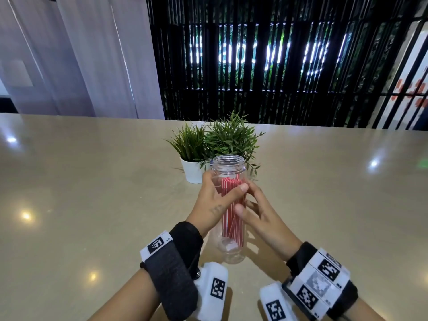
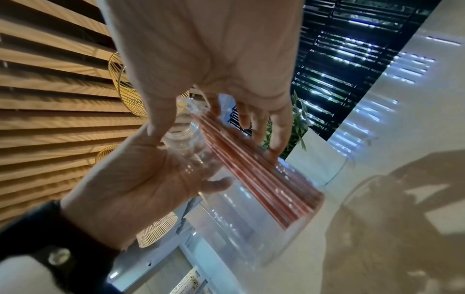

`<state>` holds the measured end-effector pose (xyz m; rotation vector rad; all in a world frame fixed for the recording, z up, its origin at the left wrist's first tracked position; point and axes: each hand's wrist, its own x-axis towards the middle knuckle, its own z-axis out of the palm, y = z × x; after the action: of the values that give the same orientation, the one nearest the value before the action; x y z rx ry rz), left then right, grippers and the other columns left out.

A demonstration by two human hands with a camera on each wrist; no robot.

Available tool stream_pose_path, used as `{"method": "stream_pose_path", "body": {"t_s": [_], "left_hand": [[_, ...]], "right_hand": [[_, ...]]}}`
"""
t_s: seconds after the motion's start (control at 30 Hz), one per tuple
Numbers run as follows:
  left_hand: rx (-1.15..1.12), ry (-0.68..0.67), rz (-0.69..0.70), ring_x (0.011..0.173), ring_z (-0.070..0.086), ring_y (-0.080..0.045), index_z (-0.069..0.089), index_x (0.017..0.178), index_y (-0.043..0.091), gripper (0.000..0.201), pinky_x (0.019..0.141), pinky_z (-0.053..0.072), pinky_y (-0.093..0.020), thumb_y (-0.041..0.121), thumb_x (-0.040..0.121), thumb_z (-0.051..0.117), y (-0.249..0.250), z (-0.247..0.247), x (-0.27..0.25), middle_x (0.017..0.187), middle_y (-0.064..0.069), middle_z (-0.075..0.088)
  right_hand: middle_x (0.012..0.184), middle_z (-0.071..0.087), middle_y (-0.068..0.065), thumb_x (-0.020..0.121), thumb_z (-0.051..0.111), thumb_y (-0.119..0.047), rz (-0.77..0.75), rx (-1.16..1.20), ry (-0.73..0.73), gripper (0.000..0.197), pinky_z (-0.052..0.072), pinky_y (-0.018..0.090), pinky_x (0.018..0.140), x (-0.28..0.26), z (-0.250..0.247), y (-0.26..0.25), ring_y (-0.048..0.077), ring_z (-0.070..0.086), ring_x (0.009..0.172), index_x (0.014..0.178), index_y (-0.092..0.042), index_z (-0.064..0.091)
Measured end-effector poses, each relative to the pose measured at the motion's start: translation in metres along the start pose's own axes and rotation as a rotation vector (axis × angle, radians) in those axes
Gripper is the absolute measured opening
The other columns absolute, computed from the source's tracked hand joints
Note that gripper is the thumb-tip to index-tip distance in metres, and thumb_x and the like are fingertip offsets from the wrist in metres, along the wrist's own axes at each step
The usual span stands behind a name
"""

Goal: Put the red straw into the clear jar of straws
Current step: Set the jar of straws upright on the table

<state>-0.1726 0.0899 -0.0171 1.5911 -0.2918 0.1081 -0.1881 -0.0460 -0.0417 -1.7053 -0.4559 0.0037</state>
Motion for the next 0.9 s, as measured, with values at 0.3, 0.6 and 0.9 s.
{"method": "stream_pose_path", "body": {"t_s": [0.3,0.6,0.9], "left_hand": [[0.004,-0.182,-0.01,0.107,0.055,0.004,0.027,0.128,0.031,0.063,0.085,0.047,-0.016,0.025,0.079,0.067,-0.015,0.029,0.022,0.12,0.005,0.052],[0.083,-0.248,0.038,0.12,0.048,-0.02,0.029,0.134,0.013,0.049,0.091,0.044,-0.019,0.012,0.09,0.049,-0.042,0.091,0.118,0.125,-0.008,0.049],[0.184,-0.32,-0.038,0.132,0.038,-0.026,0.017,0.142,0.017,0.058,0.113,0.028,-0.052,0.009,0.092,0.045,-0.064,0.114,0.189,0.142,-0.011,0.043]], "right_hand": [[0.11,0.052,-0.011,0.072,0.072,-0.004,-0.033,-0.004,0.221,0.063,0.052,0.025,0.083,0.004,-0.038,0.024,0.001,0.06,0.096,0.11,-0.039,0.035],[0.122,0.047,0.002,0.074,0.068,-0.004,0.005,-0.254,0.422,0.073,0.04,0.04,0.104,0.07,-0.12,0.048,0.017,0.046,0.116,0.136,-0.02,0.032],[0.139,0.044,0.011,0.078,0.063,0.002,0.141,-0.279,0.486,0.081,0.041,0.027,0.09,0.127,-0.161,0.082,0.02,0.049,0.117,0.144,-0.015,0.02]]}}
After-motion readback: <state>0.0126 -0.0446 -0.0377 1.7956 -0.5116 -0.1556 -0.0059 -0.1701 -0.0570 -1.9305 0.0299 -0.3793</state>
